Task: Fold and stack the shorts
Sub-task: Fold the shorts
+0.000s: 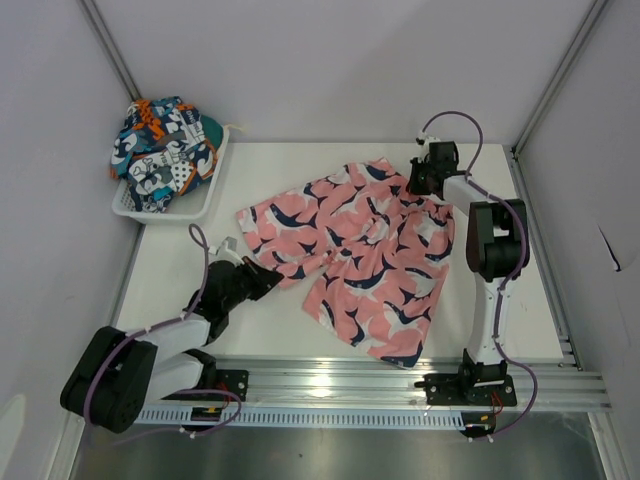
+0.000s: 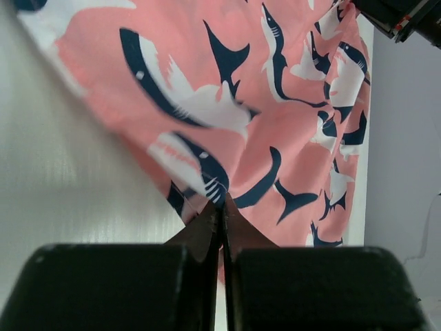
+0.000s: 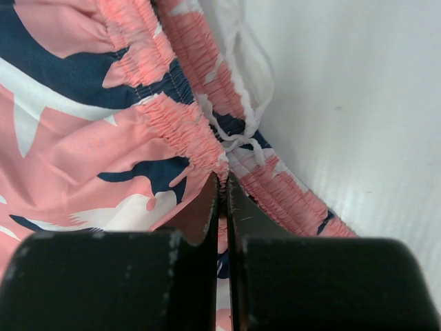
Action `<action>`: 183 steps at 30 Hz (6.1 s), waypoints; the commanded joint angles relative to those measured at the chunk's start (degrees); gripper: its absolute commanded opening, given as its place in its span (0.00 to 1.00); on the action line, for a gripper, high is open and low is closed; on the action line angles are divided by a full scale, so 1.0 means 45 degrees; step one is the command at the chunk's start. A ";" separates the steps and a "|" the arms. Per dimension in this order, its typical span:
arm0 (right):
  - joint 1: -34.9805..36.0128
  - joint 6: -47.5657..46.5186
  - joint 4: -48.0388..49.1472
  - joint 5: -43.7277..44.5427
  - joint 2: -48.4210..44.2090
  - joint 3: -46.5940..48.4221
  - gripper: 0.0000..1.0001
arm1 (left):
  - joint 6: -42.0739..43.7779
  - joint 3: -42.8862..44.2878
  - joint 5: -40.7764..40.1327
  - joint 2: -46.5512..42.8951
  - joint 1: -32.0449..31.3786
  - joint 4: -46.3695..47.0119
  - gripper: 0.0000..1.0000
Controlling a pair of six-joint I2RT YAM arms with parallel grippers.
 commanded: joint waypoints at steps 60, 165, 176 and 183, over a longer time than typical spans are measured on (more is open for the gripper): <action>0.0765 0.2713 -0.5788 0.2002 -0.4093 -0.1533 0.48 | 0.2575 0.7797 -0.0354 0.1895 0.2344 -0.4996 0.68; -0.2167 0.9785 0.3122 -0.5600 0.1862 0.1082 0.00 | 0.1598 1.1141 -0.0098 1.1720 -1.1969 -0.4352 0.62; -0.2245 0.9338 0.2868 -0.6167 0.2255 0.1768 0.00 | 0.2164 1.0615 0.0599 0.9107 -0.9475 -0.4274 0.66; -0.2245 0.8068 0.2866 -0.6499 0.2372 0.1788 0.00 | 0.3627 1.0164 0.1173 0.5064 -0.4494 -0.6145 0.69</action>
